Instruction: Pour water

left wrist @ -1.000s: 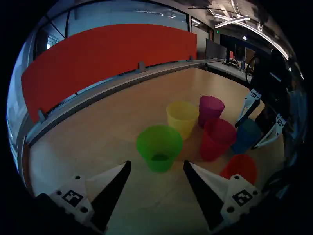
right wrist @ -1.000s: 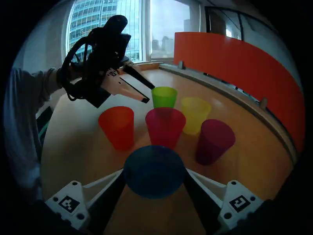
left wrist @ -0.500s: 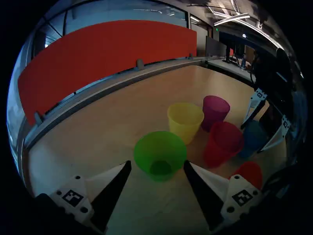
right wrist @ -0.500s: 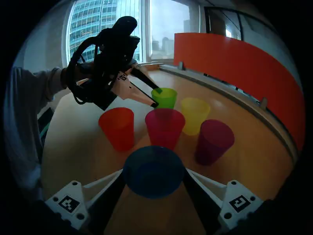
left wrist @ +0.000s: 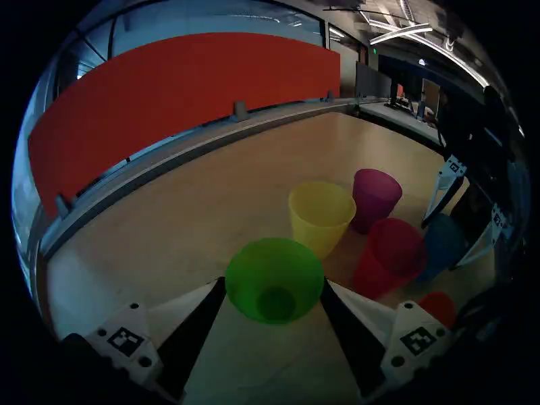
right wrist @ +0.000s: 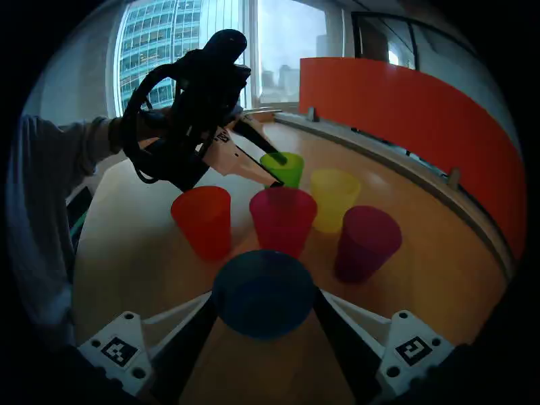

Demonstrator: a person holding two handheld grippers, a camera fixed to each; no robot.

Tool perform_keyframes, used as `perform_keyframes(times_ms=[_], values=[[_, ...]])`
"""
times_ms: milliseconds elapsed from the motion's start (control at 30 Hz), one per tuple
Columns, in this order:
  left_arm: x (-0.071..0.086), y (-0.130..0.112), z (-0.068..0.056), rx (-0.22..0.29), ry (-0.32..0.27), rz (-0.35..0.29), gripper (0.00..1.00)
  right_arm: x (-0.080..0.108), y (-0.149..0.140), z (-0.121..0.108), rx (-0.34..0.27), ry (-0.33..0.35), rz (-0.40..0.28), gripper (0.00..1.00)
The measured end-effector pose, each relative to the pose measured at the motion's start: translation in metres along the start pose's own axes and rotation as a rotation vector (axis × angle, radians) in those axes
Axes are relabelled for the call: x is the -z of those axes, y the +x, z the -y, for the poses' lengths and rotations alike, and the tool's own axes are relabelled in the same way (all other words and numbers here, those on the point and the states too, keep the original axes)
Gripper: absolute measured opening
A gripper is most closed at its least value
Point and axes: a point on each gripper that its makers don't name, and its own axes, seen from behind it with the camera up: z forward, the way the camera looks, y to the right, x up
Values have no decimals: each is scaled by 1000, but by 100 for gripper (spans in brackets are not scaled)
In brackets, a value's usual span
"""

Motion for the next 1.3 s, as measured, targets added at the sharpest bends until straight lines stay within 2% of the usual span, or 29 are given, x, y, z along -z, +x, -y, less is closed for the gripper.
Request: perform_keyframes(times_ms=[167, 400, 533, 767, 1067, 1300], values=[[-1, 1, 0, 9, -1, -3, 87, 1, 0, 1, 0, 0, -2, 100], [-1, 0, 0, 9, -2, -4, 87, 1, 0, 1, 0, 4, -1, 100], [0, 0, 0, 6, -1, -3, 87, 1, -1, 4, -1, 16, -4, 92], [4, 4, 0, 1, 5, -18, 87, 3, 0, 3, 1, 15, -16, 91], [19, 17, -1, 3, 21, -57, 87, 16, 17, -1, -22, -11, -75, 91], [43, 31, -7, 4, 37, -109, 87, 32, 30, -3, -29, -45, -119, 91]])
